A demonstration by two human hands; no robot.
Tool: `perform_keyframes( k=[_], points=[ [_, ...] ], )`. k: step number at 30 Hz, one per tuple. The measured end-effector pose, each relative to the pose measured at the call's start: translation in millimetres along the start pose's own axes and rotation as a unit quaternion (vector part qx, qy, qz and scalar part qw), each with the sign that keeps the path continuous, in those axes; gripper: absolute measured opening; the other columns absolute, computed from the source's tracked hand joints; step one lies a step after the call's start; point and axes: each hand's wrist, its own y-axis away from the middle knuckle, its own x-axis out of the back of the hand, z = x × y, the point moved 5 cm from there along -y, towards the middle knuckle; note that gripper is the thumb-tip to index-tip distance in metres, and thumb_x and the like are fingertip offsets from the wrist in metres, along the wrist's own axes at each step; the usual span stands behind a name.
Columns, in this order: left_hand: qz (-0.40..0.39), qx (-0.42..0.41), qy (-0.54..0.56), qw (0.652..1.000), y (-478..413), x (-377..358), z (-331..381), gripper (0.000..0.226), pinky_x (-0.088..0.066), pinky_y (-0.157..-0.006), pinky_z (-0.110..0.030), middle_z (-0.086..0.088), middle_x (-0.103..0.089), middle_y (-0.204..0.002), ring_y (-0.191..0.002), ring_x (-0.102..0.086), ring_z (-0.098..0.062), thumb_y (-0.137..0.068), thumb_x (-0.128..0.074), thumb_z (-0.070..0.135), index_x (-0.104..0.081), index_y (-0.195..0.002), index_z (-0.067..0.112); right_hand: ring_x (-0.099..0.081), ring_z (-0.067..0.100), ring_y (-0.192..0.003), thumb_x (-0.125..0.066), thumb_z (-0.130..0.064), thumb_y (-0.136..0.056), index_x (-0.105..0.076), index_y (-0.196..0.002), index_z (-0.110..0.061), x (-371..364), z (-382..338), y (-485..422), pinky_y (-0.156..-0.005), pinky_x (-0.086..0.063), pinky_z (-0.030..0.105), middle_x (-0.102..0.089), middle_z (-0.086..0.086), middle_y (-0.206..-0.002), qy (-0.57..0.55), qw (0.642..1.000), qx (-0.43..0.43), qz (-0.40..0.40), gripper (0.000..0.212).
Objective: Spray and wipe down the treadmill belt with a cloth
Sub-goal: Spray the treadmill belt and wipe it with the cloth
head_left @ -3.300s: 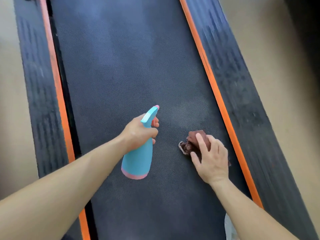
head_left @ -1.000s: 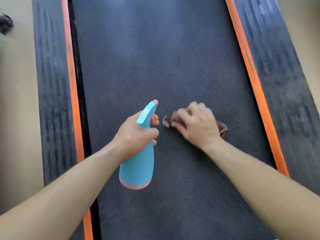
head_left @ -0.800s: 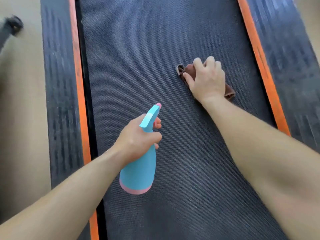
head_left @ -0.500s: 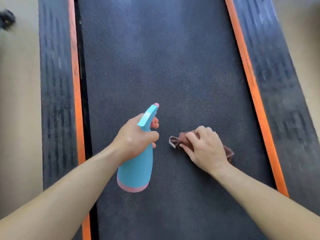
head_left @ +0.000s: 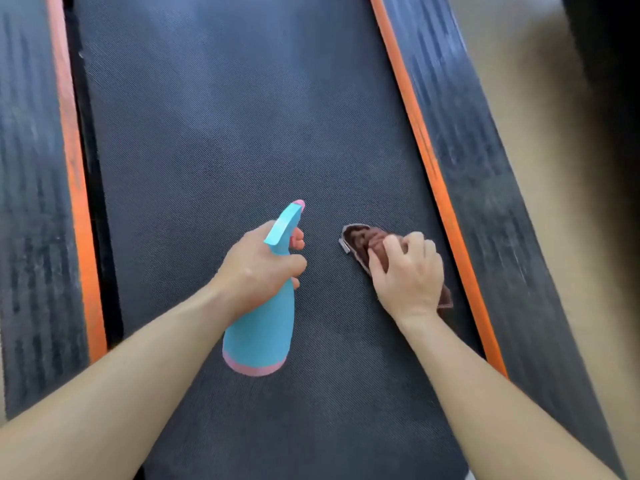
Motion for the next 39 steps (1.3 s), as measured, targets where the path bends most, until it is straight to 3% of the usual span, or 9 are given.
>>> perform_keyframes(
  k=[4,8,11,15,20,26,30,35,39],
  points=[
    [-0.015,-0.007,0.007,1.0,-6.3,-10.2,9.6,0.045,-0.063,-0.083,-0.036,0.01,-0.074,-0.113,-0.078,-0.08,-0.026,-0.075,-0.07,0.018,-0.069,-0.116,0.036,-0.049,0.032,-0.075,-0.069,-0.04,-0.089,-0.057,-0.085,-0.018,3.0,21.7,18.6,-0.064,-0.035,0.041,-0.052,0.013,-0.088,0.076,0.996,0.041,-0.005,0.025],
    [0.009,-0.002,0.013,1.0,-12.1,-6.3,5.6,0.047,-0.063,-0.09,-0.046,0.01,-0.074,-0.112,-0.074,-0.08,-0.025,-0.062,-0.064,0.023,-0.071,-0.107,0.035,-0.052,0.032,-0.081,-0.06,-0.042,-0.096,-0.058,-0.091,-0.022,-9.6,5.5,-41.9,-0.069,-0.033,0.042,-0.056,0.013,-0.095,0.096,0.993,0.041,0.047,0.021],
    [0.025,0.01,0.001,1.0,-13.6,-0.4,2.9,0.04,-0.061,-0.084,-0.038,0.01,-0.075,-0.112,-0.072,-0.08,-0.023,-0.062,-0.062,0.024,-0.07,-0.1,0.035,-0.055,0.032,-0.086,-0.059,-0.042,-0.094,-0.06,-0.096,-0.023,-24.2,-1.9,-128.6,-0.073,-0.033,0.042,-0.058,0.012,-0.099,0.12,0.988,0.048,0.085,0.02],
    [0.032,0.013,-0.009,0.999,-12.7,0.3,-0.6,0.038,-0.053,-0.073,-0.029,0.015,-0.073,-0.113,-0.072,-0.08,-0.021,-0.083,-0.069,0.008,-0.068,-0.104,0.039,-0.054,0.029,-0.081,-0.073,-0.028,-0.084,-0.061,-0.094,-0.025,-41.0,-6.9,-193.7,-0.072,-0.037,0.039,-0.057,0.008,-0.095,0.177,0.98,-0.014,0.091,0.016],
    [0.013,0.024,0.001,1.0,-6.4,-5.5,-1.0,0.049,-0.054,-0.076,-0.03,0.016,-0.073,-0.112,-0.073,-0.08,-0.02,-0.061,-0.061,0.026,-0.067,-0.105,0.045,-0.055,0.031,-0.078,-0.065,-0.032,-0.09,-0.063,-0.09,-0.021,-20.7,1.5,-161.8,-0.07,-0.039,0.04,-0.058,0.008,-0.089,0.144,0.987,0.03,0.071,0.011],
    [0.005,0.011,-0.003,1.0,0.9,-0.5,6.9,0.05,-0.055,-0.086,-0.033,0.018,-0.073,-0.113,-0.075,-0.08,-0.02,-0.06,-0.06,0.028,-0.067,-0.107,0.044,-0.05,0.032,-0.075,-0.055,-0.038,-0.099,-0.055,-0.085,-0.017,7.2,31.1,-41.4,-0.065,-0.033,0.042,-0.053,0.011,-0.085,0.133,0.991,0.023,0.013,0.025],
    [0.025,0.011,0.008,1.0,4.7,10.8,0.9,0.043,-0.055,-0.08,-0.033,0.015,-0.073,-0.114,-0.075,-0.08,-0.024,-0.069,-0.066,0.022,-0.068,-0.106,0.044,-0.051,0.032,-0.076,-0.056,-0.034,-0.099,-0.057,-0.086,-0.017,-5.5,25.4,-77.5,-0.067,-0.031,0.042,-0.054,0.011,-0.087,0.146,0.987,0.058,0.034,0.022],
    [0.046,0.027,-0.035,0.998,5.9,19.6,-20.8,0.036,-0.054,-0.082,-0.034,0.014,-0.076,-0.108,-0.073,-0.08,-0.019,-0.073,-0.07,0.022,-0.068,-0.103,0.043,-0.056,0.034,-0.087,-0.06,-0.027,-0.093,-0.063,-0.095,-0.018,-31.9,-11.5,-185.5,-0.08,-0.041,0.044,-0.059,0.011,-0.096,0.122,0.991,0.019,0.049,0.01],
    [0.045,0.028,-0.022,0.998,4.9,14.6,-19.3,0.045,-0.05,-0.073,-0.029,0.014,-0.075,-0.11,-0.072,-0.079,-0.018,-0.062,-0.065,0.025,-0.07,-0.105,0.04,-0.057,0.035,-0.086,-0.056,-0.035,-0.095,-0.063,-0.097,-0.016,-21.1,-7.7,-162.9,-0.077,-0.041,0.043,-0.06,0.012,-0.096,0.117,0.993,0.0,0.035,0.02]
  ],
)
